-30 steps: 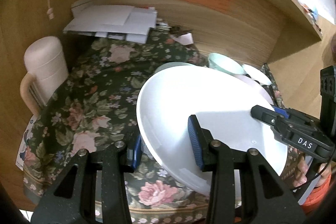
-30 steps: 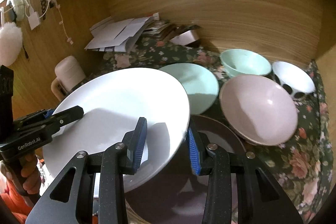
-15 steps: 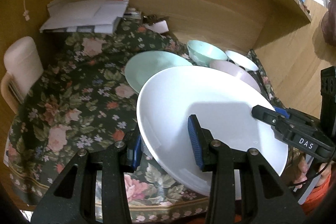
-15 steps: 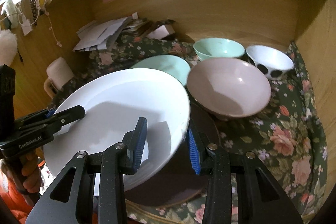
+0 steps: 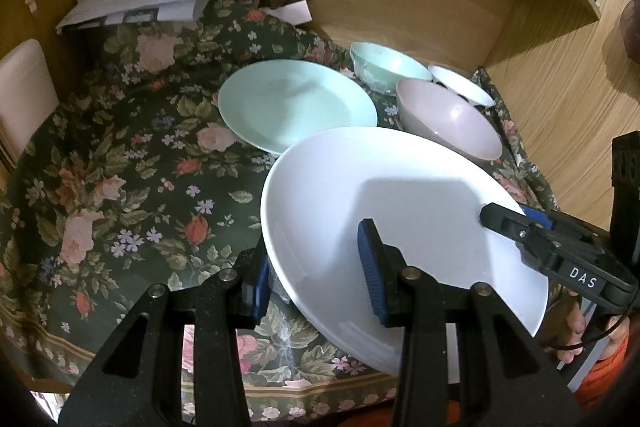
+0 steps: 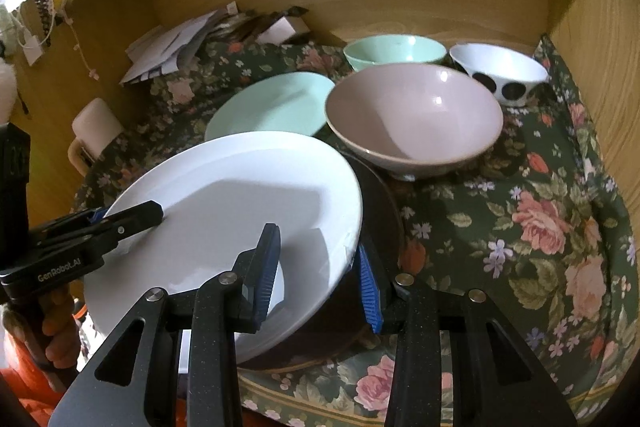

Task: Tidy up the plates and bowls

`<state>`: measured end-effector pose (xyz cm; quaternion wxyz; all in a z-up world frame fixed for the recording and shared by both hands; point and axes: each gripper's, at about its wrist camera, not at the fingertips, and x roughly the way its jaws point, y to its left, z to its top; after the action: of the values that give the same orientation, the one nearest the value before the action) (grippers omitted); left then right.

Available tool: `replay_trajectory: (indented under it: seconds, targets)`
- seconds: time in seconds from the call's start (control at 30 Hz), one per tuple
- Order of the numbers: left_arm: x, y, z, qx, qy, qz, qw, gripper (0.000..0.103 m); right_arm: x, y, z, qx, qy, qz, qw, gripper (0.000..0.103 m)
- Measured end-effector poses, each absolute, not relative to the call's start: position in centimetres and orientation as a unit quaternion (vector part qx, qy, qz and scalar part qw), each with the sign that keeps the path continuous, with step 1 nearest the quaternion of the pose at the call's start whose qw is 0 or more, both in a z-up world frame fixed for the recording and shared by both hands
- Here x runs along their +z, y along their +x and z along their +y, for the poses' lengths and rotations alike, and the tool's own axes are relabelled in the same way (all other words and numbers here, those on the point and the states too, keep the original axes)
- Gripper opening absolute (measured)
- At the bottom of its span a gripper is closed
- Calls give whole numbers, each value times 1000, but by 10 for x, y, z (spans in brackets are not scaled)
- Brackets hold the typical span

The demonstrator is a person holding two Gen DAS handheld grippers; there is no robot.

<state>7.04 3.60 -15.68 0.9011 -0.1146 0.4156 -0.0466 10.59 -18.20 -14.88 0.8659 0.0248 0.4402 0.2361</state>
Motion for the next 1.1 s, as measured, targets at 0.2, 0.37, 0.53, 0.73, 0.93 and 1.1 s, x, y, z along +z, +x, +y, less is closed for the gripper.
replay_trajectory:
  seconds: [0.2,0.37,0.53,0.73,0.93,1.1]
  targets:
    - [-168,77,34,-50,-115,429,894,40,-159,109,-185,229,29,452,862,34]
    - [-176,82,31,-54,-114,438,890,40,-167,112,-187,224,31,462,858,34]
    - [-183,87,30,-53,-117,443,887,40,-171,115,-190,223,36,467,855,34]
    - [-188,93,33,-51,-126,450,883,40,-172,118,-190,230,36,469,852,34]
    - [-190,96,32,-43,-112,449,885,39,-169,120,-191,233,29,470,851,34]
    - [-191,98,32,-40,-109,449,886,39,-166,120,-194,232,23,469,852,34]
